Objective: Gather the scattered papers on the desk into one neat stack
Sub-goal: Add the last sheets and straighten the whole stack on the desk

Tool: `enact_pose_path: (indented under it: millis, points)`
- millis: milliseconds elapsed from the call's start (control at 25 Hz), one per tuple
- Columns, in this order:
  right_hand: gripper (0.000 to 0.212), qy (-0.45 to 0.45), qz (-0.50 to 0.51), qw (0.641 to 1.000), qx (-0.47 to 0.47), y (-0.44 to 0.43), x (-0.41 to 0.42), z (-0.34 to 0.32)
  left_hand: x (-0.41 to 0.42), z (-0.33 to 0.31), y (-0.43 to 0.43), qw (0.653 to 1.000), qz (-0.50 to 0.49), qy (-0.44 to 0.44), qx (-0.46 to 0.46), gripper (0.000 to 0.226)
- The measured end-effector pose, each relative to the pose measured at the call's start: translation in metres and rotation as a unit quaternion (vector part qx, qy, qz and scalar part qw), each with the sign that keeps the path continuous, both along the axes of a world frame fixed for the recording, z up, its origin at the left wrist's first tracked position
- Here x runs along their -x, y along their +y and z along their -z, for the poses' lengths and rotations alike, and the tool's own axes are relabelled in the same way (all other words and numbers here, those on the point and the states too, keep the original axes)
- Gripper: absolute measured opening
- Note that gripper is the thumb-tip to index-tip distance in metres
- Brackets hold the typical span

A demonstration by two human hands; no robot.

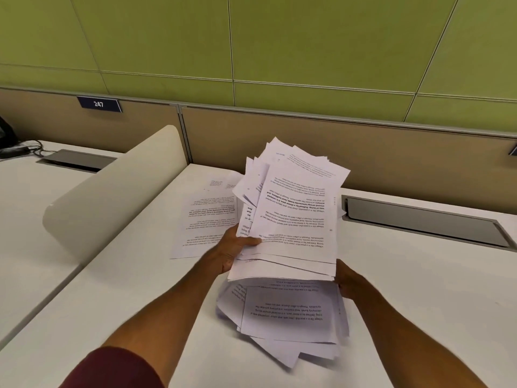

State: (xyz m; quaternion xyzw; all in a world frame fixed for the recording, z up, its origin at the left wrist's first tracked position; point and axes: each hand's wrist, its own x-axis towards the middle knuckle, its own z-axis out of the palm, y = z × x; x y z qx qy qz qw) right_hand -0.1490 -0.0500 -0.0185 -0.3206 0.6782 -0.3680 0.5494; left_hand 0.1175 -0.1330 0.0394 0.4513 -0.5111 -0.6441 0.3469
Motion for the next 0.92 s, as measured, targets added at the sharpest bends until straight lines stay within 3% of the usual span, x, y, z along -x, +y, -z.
enact_pose_path:
  millis: [160,320,440,680,840,920]
  points:
    - [0.031,0.008,0.003,1.0,-0.013,0.001,-0.002,-0.001,-0.007,0.0,-0.006,0.999,-0.05,0.006,-0.004,0.059]
    - [0.036,-0.013,-0.006,1.0,-0.024,-0.001,-0.003,-0.003,-0.025,-0.004,-0.015,0.994,-0.085,-0.056,0.041,0.057]
    - [0.038,-0.013,-0.004,0.999,-0.039,-0.002,-0.004,-0.006,-0.037,-0.007,-0.021,0.991,-0.077,-0.094,0.056,0.055]
    - [0.046,-0.022,0.005,0.999,-0.038,-0.001,-0.004,-0.009,-0.034,0.001,-0.003,0.997,-0.035,-0.062,0.001,0.059]
    - [0.083,-0.103,0.108,0.988,-0.027,-0.005,0.0,-0.006,-0.028,0.045,0.033,0.995,0.027,-0.054,-0.081,0.059]
    - [0.09,-0.129,0.101,0.987,-0.006,-0.008,0.004,-0.006,-0.026,0.052,0.038,0.991,0.081,-0.076,-0.078,0.058]
